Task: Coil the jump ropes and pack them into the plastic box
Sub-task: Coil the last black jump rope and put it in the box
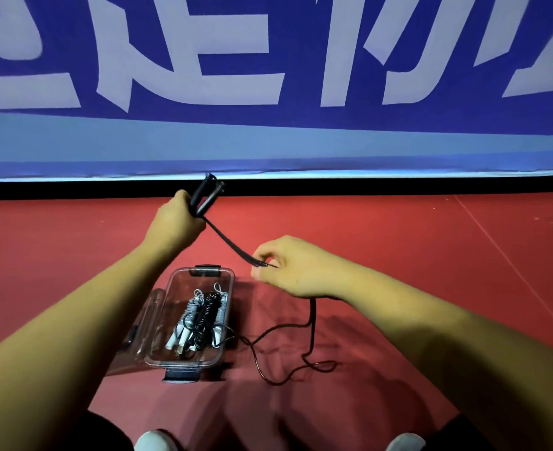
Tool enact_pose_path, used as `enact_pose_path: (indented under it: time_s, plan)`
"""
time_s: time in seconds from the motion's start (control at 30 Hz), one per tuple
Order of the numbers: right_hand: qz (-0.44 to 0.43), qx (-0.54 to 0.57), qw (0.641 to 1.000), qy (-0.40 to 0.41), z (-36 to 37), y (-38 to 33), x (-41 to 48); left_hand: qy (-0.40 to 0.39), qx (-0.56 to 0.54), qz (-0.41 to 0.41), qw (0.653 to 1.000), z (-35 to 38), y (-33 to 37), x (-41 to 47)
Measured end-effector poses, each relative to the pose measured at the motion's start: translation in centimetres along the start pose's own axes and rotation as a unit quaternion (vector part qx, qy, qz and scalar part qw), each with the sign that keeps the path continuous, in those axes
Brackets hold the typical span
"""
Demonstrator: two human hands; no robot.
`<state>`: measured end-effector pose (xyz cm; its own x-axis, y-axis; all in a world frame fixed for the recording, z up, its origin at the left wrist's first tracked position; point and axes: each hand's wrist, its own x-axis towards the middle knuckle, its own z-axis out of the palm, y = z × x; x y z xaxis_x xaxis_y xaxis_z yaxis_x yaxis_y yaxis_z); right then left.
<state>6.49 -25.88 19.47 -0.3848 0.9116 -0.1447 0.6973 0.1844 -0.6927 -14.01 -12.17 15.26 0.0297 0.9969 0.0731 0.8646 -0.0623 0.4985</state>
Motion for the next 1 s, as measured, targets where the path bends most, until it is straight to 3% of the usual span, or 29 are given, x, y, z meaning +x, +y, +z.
enact_pose_path:
  time_s: [0.07,0.2,0.33,0.47,0.6,0.7,0.9,1.0]
  plan:
    - [-0.028,-0.063,0.998,0.004,-0.4,-0.3,-0.5,-0.054,0.135,0.054,0.988,1.5,0.1,-0.6]
    - [-0.03,-0.146,0.987,0.058,-2.2,0.4,-0.7,-0.201,0.322,0.118,0.918,4.0,1.3,-4.3]
    - [-0.021,-0.17,0.979,0.109,-3.4,2.6,-0.2,-0.305,0.324,0.195,0.874,5.5,3.9,-8.0]
    - [-0.006,-0.14,0.981,0.138,-4.7,5.0,0.6,-0.357,0.245,0.242,0.868,4.6,6.2,-10.2]
    - [0.004,-0.081,0.982,0.171,-5.5,6.7,0.8,-0.352,0.136,0.3,0.876,2.7,7.7,-10.5]
    - [0.022,-0.022,0.985,0.17,-5.4,7.3,0.7,-0.333,0.015,0.299,0.894,2.0,8.1,-10.5]
    - [0.115,0.091,0.989,-0.011,-2.9,8.3,0.7,-0.19,-0.16,0.206,0.947,1.1,7.0,-8.2]
    - [0.109,0.147,0.982,-0.048,-1.6,7.1,1.0,-0.131,-0.135,0.21,0.959,0.6,6.1,-6.5]
